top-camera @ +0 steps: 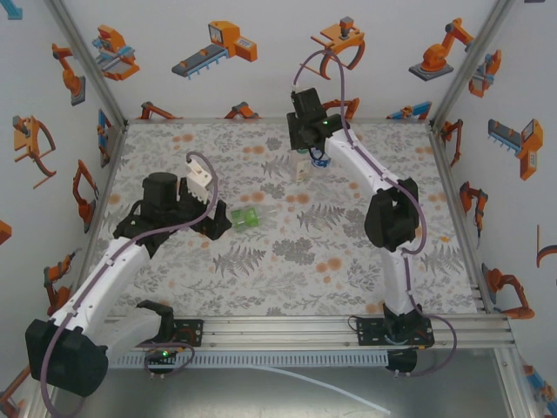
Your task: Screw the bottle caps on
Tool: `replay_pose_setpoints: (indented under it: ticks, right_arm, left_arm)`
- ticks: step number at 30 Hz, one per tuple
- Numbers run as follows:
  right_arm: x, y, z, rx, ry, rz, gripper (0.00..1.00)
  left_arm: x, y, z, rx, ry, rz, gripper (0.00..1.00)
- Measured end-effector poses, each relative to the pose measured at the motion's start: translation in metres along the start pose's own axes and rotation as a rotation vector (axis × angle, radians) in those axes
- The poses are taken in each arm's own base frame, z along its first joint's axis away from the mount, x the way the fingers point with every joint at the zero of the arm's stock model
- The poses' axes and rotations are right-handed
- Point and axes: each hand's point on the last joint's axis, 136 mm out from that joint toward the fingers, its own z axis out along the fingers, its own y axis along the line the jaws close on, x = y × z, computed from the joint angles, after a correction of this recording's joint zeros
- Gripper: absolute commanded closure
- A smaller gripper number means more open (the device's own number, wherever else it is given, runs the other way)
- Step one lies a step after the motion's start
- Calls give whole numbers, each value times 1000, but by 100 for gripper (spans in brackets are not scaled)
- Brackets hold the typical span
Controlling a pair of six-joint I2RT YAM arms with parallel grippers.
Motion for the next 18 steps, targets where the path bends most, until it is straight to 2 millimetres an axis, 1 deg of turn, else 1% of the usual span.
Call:
replay_pose_setpoints:
  ticks: [4,9,13,18]
  right_arm:
    - [0,-1,0,8,0,5,58]
    - [1,-2,1,13,2,13,47]
    - [1,-3,1,19,1,16,43]
    - [3,-5,-1,24,12,16,41]
  left_arm:
    - [2,-1,3,13,10,-5,8]
    - [2,-4,3,32,6,-5,8]
    - [1,-7,3,45,4,-4,9]
    - [1,-9,3,61,4,-4,10]
